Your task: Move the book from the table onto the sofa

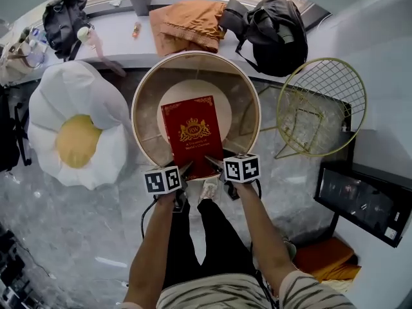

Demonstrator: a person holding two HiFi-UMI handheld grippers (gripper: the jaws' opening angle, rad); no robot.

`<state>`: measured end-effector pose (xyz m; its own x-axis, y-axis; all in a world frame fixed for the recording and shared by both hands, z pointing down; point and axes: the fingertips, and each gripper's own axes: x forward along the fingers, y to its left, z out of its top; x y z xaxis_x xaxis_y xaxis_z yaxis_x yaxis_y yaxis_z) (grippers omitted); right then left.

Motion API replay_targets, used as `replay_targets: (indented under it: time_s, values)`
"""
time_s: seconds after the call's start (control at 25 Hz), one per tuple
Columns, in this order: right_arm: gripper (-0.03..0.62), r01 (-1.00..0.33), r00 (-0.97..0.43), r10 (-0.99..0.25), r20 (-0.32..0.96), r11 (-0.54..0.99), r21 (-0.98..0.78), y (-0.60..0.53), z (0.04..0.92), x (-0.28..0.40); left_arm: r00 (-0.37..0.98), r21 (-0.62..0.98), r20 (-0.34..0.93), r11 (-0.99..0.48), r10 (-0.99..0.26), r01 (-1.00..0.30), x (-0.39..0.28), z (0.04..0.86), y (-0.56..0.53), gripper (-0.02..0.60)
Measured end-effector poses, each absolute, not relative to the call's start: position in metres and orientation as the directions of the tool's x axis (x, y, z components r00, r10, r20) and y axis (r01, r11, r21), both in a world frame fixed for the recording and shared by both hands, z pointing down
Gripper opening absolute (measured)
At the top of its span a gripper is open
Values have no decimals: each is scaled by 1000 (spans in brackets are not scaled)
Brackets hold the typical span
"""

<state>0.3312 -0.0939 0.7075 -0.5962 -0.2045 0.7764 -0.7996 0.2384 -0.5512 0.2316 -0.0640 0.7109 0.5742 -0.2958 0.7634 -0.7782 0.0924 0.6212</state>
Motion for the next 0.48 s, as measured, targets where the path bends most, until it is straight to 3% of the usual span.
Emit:
replay_targets:
  time_s: [0.48]
  values:
    - [295, -799, -591, -241, 770, 304, -518, -79, 599, 310, 561, 622, 745, 70, -361, -780, 212, 605, -46, 296]
